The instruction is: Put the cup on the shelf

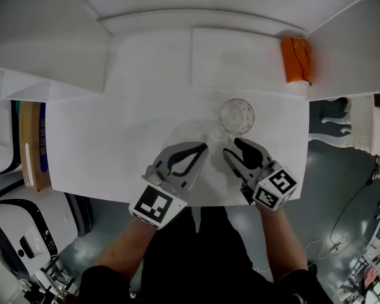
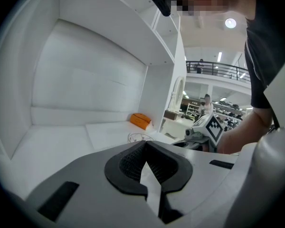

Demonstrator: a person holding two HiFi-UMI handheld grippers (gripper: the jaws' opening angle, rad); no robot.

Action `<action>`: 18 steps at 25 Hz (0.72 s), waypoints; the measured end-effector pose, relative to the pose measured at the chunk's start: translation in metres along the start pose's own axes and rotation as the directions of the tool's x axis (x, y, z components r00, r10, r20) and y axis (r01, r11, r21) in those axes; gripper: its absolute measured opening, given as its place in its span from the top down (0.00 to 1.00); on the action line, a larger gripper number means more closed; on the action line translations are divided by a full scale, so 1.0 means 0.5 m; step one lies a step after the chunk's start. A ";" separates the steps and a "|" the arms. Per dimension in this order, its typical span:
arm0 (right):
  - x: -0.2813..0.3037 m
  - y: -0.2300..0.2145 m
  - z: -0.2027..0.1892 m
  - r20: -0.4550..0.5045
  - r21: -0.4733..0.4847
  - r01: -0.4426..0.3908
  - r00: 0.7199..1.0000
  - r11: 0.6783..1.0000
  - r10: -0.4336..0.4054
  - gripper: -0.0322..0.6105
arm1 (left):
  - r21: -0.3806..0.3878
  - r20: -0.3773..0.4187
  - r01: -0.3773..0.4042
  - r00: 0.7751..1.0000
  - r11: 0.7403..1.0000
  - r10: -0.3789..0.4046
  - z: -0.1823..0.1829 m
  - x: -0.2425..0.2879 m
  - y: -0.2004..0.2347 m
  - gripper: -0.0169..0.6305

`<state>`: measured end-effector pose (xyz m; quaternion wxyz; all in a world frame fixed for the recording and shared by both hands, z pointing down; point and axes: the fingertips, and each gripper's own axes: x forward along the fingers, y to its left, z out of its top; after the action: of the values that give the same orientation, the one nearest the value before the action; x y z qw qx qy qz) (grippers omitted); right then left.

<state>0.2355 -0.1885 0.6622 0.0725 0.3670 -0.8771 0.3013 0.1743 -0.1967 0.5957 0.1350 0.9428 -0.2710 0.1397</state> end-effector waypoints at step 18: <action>0.064 -0.010 -0.008 0.014 0.077 -0.005 1.000 0.997 0.004 0.88 | -0.016 0.004 -0.038 0.999 0.999 0.038 -0.013 -0.062 0.021 0.95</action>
<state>0.2155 -0.2081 0.6793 0.0518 0.3695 -0.8662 0.3324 0.1420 -0.1885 0.5930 0.1394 0.9366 -0.2905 0.1378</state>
